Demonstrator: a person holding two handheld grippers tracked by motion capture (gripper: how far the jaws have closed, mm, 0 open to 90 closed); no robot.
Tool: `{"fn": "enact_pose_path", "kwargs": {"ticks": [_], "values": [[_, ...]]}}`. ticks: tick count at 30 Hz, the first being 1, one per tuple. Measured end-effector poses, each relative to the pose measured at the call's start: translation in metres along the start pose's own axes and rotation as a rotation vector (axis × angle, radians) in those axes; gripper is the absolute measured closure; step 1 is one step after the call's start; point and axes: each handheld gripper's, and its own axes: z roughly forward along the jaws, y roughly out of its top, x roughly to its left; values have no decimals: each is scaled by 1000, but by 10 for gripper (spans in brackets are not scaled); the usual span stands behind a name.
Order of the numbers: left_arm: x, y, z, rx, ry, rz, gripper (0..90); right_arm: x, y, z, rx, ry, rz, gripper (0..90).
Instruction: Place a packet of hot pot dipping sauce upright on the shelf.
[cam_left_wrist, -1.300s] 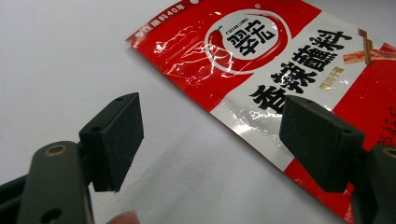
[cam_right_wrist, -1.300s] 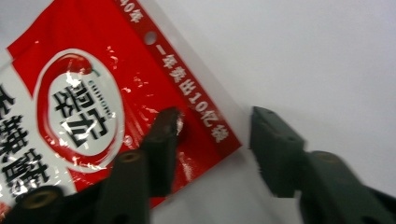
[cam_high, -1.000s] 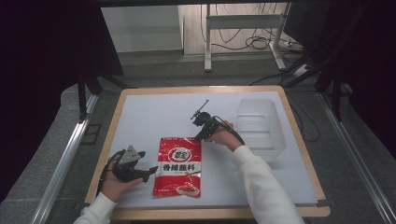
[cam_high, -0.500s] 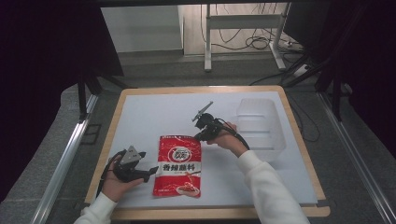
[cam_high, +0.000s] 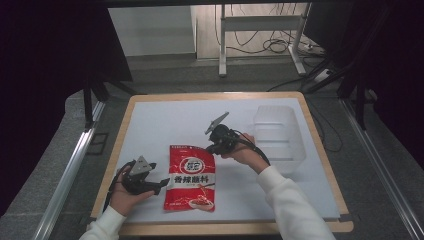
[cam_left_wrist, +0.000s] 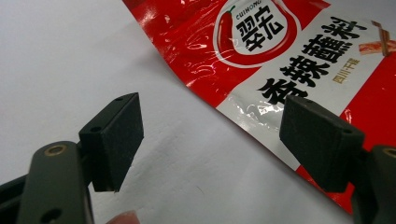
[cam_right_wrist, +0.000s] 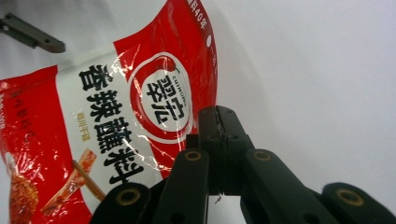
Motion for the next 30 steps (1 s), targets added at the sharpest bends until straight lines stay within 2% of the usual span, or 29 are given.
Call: {"fn": "enact_pose_path", "kwargs": {"ticks": [6, 18, 21, 27, 30], "values": [[5, 2, 5, -6, 3, -19, 224, 6, 0, -3, -6, 4, -23, 892], [19, 10, 13, -7, 32, -20, 227, 13, -1, -4, -9, 10, -45, 892], [21, 15, 12, -26, 30, -29, 232, 15, -1, -4, -9, 8, -53, 892], [23, 19, 18, 0, 25, -25, 235, 15, -4, -5, -22, 13, -57, 892], [24, 24, 20, 5, 25, -36, 236, 16, -4, -6, -27, 14, -64, 892]]}}
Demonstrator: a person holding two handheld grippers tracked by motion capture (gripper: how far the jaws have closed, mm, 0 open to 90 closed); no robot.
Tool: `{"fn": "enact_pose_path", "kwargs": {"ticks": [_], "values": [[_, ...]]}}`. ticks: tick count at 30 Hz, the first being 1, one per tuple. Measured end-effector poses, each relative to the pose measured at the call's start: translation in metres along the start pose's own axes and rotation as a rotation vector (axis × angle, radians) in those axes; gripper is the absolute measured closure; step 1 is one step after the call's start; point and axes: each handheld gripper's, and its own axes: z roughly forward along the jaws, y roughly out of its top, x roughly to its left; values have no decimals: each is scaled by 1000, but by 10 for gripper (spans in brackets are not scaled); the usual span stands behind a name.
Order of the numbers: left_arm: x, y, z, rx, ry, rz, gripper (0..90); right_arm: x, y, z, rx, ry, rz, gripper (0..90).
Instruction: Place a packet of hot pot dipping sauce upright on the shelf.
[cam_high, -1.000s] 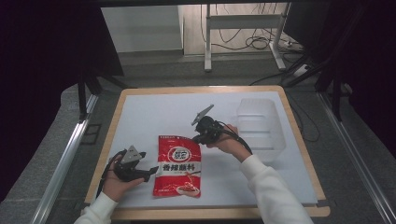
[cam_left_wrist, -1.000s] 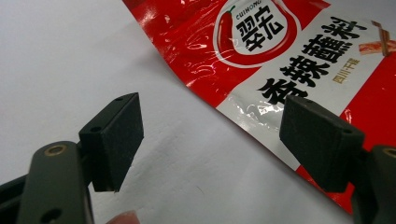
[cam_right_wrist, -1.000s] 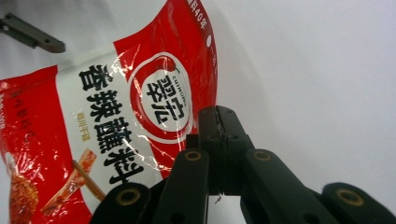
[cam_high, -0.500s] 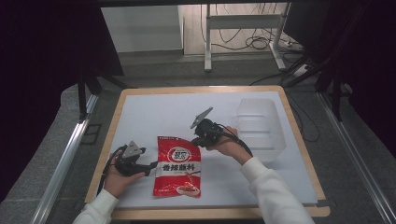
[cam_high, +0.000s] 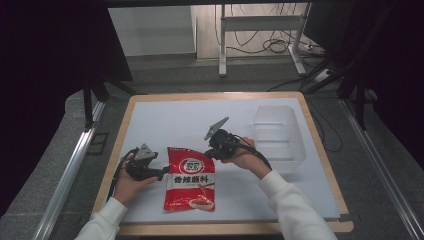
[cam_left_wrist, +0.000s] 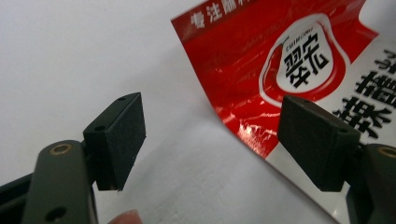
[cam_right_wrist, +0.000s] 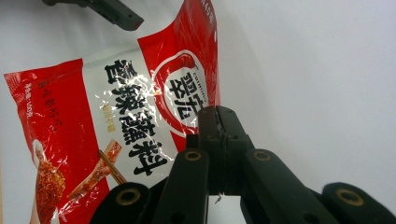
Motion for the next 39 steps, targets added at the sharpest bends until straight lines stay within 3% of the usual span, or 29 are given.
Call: {"fn": "enact_pose_path", "kwargs": {"ticks": [6, 9, 13, 15, 22, 28, 29, 30, 36, 39], "values": [[5, 10, 1, 28, 8, 14, 234, 4, 0, -1, -1, -1, -15, 892], [13, 12, 7, 15, -26, -35, 257, 8, 0, -1, 1, -1, -29, 892], [16, 10, 16, 28, -34, -53, 262, 9, 1, -3, 3, -4, -36, 892], [13, 11, 20, 20, -45, -25, 267, 10, 1, -3, 11, -6, -43, 892], [12, 19, 23, -15, -73, 3, 319, 13, 2, -2, 15, -10, -48, 891], [10, 23, 27, -9, -134, 45, 468, 15, 2, -1, 30, -12, -43, 890], [9, 23, 27, -11, -133, 55, 468, 15, 2, -1, 30, -12, -43, 890], [7, 22, 24, -15, -121, 74, 529, 15, 1, 0, 32, -13, -48, 889], [9, 19, 15, -25, -135, 95, 773, 13, -2, 2, 28, -16, -31, 884], [8, 17, 10, -27, -162, 111, 819, 13, -3, 3, 22, -20, -31, 880]]}}
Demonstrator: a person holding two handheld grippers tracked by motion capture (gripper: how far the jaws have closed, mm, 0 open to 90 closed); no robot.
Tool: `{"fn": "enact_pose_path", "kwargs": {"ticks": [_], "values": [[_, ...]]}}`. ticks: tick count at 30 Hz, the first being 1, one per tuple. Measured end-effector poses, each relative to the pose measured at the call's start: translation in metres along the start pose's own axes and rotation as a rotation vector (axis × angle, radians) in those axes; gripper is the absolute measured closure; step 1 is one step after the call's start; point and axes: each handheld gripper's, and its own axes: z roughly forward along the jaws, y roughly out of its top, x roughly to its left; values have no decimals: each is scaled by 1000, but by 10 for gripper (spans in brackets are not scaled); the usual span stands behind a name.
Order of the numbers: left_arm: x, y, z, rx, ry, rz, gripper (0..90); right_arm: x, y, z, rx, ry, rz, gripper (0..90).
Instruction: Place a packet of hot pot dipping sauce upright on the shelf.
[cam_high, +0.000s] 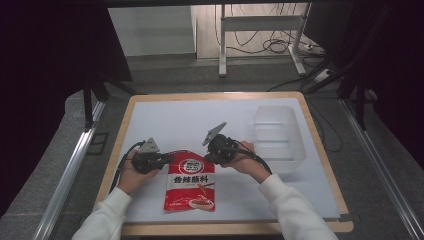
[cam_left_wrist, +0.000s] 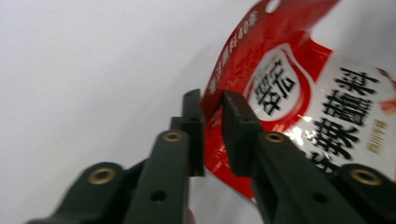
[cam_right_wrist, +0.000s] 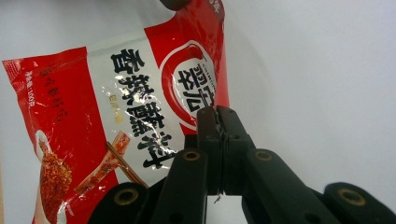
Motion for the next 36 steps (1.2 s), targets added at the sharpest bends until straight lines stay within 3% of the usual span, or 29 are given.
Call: {"fn": "enact_pose_path", "kwargs": {"ticks": [1, 8, 9, 10, 11, 15, 21, 26, 29, 36], "values": [[-2, 0, -1, 0, -6, 5, 855, 1, 0, 0, 5, -2, 0, 875], [-13, -3, -9, 6, -8, 66, 894, 0, -1, 0, 17, -12, 1, 833], [-13, -3, -9, 4, -8, 70, 894, -1, -1, 1, 22, -17, 3, 776], [-14, -4, -9, 4, -11, 74, 894, -1, -1, 1, 22, -17, 3, 776], [-14, -4, -9, 5, -12, 80, 897, -2, -1, 3, 23, -31, 3, 675], [-15, -4, -8, 8, -18, 86, 897, -3, 5, 7, 27, -67, 5, 571], [-16, -4, -8, 14, -19, 97, 899, -6, 24, 10, 48, -89, -16, 505], [-16, -5, -8, 14, -25, 94, 898, -12, 31, 17, 78, -57, -15, 508], [-16, -5, -9, 14, -27, 95, 898, -14, 33, 31, 128, -16, -23, 577], [-16, -5, -8, 13, -32, 93, 896, -10, 35, 51, 206, 11, -46, 694]]}}
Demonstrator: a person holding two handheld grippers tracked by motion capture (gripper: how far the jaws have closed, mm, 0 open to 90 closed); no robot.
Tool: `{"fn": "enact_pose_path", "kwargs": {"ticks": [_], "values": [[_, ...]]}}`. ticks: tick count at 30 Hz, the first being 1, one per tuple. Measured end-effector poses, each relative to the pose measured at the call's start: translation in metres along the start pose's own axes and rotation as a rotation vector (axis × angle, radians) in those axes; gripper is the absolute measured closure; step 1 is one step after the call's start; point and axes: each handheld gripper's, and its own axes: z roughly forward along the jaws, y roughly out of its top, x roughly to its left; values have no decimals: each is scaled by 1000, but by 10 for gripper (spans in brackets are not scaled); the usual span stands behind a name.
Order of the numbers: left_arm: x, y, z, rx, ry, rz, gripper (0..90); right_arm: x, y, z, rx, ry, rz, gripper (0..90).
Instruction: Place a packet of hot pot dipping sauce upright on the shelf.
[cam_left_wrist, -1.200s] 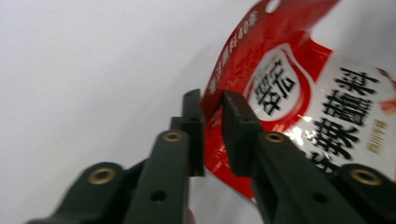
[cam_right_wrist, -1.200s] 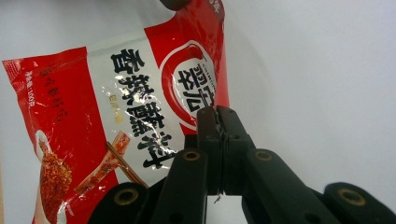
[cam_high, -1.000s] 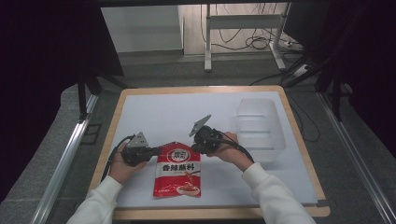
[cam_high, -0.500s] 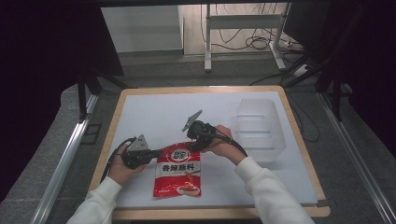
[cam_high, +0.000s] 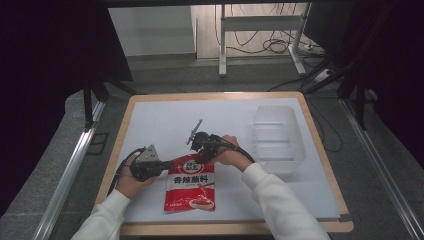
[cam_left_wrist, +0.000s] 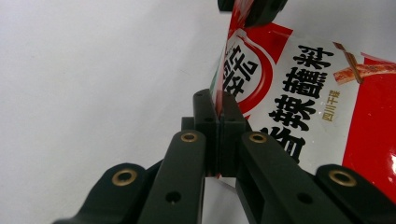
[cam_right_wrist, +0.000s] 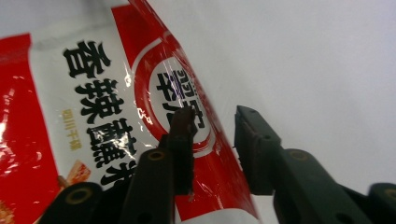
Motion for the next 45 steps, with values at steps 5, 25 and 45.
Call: {"fn": "enact_pose_path", "kwargs": {"ticks": [5, 25, 45], "values": [[0, -1, 0, -2, -3, -5, 892, 0, 1, 6, 26, 3, -23, 789], [4, -12, -14, -50, 49, -139, 320, 4, -2, -2, -6, 28, -74, 879], [-5, -19, -21, -26, 87, -149, 292, 10, -7, -37, -55, 43, -4, 883]]}}
